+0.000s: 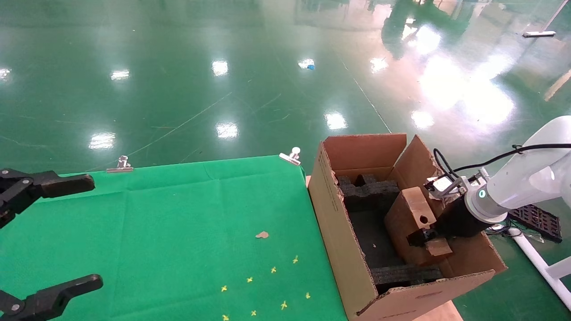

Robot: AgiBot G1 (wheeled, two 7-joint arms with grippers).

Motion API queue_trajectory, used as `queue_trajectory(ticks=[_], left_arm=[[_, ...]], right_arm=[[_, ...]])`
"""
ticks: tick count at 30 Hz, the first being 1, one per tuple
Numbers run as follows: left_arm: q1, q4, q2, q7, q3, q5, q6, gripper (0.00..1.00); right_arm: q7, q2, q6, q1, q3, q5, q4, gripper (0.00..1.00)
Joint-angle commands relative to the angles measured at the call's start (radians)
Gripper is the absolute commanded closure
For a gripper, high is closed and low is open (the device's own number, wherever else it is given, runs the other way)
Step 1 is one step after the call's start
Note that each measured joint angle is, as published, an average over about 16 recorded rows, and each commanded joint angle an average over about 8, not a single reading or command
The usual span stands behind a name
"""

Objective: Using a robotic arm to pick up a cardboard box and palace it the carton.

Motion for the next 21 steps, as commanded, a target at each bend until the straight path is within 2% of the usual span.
queue_trajectory(ticks=[1, 21], left_arm=[[0.000, 0.000, 0.000, 0.000, 0.000, 0.000, 0.000, 0.00], [0.000, 0.000, 0.000, 0.001, 0.001, -0.001, -0.001, 0.00]], right_arm=[[-0.011, 0.002, -0.006, 0.000, 0.005, 0.008, -0.006, 0.00], [-0.018, -0.028, -0.030, 0.031, -0.010, -0.016, -0.055, 0.00]])
